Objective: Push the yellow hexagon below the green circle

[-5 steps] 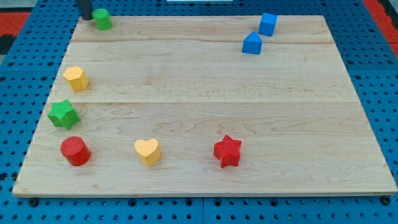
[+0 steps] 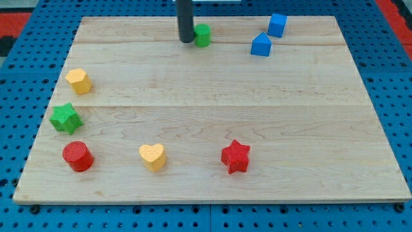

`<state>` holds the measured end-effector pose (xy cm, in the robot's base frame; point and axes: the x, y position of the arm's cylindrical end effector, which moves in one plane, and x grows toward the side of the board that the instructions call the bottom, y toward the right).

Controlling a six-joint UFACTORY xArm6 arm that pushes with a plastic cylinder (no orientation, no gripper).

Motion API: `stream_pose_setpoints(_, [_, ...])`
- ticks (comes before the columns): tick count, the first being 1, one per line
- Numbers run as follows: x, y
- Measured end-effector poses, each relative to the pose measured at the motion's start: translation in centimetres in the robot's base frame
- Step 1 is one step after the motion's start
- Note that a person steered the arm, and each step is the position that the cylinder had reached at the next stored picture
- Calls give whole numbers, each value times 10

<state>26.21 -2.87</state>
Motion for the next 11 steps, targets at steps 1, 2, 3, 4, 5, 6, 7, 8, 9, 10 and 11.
stream_pose_setpoints(1, [9, 0])
stream_pose_setpoints(2, [76, -34])
stream_pose_setpoints(3, [151, -100])
stream_pose_setpoints(4, [171, -194])
stream_pose_setpoints(5, [176, -260])
stream_pose_setpoints(6, [167, -258])
stream_pose_setpoints(7, [134, -228])
stream_pose_setpoints(8, [101, -209])
stream_pose_setpoints(9, [79, -171])
stream_pose_setpoints(10, [64, -114])
stream_pose_setpoints(11, [59, -51])
